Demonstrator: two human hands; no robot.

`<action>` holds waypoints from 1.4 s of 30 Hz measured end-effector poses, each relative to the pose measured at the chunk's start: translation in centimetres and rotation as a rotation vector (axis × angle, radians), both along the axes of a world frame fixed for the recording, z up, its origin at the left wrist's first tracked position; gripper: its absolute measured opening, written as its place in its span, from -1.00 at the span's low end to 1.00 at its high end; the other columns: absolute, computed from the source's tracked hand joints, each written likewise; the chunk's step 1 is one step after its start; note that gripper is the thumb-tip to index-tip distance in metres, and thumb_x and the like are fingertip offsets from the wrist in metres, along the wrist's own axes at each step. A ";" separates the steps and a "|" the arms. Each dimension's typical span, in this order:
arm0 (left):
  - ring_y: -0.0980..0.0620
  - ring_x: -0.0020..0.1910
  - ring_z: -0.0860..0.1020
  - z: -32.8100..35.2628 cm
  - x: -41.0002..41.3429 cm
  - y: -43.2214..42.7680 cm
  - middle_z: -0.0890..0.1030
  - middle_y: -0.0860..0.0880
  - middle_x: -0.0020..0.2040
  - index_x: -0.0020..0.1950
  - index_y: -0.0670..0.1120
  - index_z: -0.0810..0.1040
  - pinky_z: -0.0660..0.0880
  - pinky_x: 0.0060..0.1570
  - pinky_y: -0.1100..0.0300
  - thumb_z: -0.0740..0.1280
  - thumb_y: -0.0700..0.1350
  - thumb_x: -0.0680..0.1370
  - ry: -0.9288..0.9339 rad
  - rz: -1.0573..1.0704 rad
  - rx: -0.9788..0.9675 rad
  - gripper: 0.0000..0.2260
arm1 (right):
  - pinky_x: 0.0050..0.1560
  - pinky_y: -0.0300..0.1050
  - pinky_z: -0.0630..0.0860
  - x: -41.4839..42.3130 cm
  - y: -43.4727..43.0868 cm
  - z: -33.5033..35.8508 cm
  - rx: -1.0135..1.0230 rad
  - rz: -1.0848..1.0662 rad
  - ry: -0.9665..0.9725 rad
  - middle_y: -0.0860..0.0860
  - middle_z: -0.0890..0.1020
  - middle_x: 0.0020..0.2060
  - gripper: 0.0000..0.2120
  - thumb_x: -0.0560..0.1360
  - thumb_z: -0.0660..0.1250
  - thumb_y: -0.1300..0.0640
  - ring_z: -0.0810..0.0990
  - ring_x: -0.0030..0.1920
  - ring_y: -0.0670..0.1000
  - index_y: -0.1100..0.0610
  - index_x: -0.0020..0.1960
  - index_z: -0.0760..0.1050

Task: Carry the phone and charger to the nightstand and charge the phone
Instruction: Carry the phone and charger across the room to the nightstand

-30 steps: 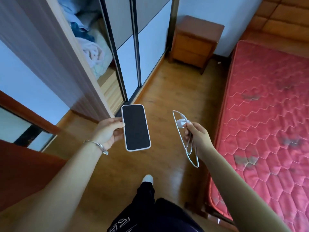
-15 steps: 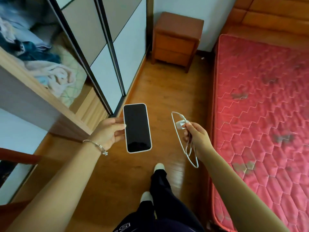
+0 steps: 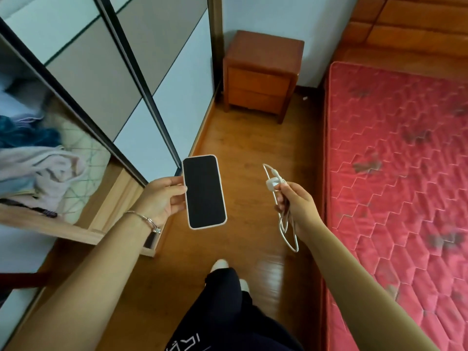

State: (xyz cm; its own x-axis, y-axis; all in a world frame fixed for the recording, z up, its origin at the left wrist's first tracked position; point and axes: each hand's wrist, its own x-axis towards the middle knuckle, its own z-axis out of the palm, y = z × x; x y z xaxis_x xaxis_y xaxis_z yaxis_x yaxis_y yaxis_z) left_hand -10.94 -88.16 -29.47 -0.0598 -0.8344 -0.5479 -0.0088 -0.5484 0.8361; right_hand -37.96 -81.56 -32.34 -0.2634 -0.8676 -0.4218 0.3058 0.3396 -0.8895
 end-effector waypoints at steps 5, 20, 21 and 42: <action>-0.10 -0.01 0.65 -0.2 -1.7 -6.1 0.67 -0.12 0.00 0.09 -0.15 0.56 0.63 -0.18 0.06 0.29 -0.32 0.51 0.013 -0.022 0.009 -0.81 | -0.32 -0.24 0.45 -1.4 -5.4 -0.4 0.034 -0.008 0.031 -0.12 0.49 -0.52 -0.75 0.58 0.19 0.14 0.42 -0.49 -0.14 0.10 -0.21 0.56; -0.17 0.05 0.62 0.0 -8.4 -25.2 0.63 -0.16 0.09 0.13 -0.16 0.55 0.61 -0.23 0.09 0.28 -0.27 0.53 0.025 -0.159 -0.018 -0.80 | -0.46 -0.32 0.39 -6.3 -20.6 0.8 0.013 -0.175 0.029 -0.10 0.48 -0.51 -0.76 0.59 0.18 0.18 0.40 -0.49 -0.14 0.12 -0.21 0.53; -0.16 0.04 0.62 0.0 -9.1 -26.2 0.64 -0.16 0.08 0.12 -0.15 0.56 0.61 -0.25 0.10 0.28 -0.27 0.53 0.024 -0.166 -0.018 -0.81 | -0.46 -0.33 0.40 -6.8 -21.4 0.8 0.008 -0.182 0.019 -0.10 0.48 -0.51 -0.76 0.59 0.18 0.18 0.40 -0.49 -0.14 0.13 -0.21 0.53; -0.12 0.08 0.61 -1.8 -24.3 -42.4 0.62 -0.11 0.13 0.16 -0.11 0.55 0.63 -0.14 0.07 0.28 -0.26 0.53 0.016 -0.141 0.037 -0.78 | -0.37 -0.29 0.45 -21.6 -38.5 -0.4 0.032 -0.145 -0.013 -0.05 0.45 -0.44 -0.77 0.59 0.16 0.18 0.39 -0.46 -0.13 0.14 -0.18 0.53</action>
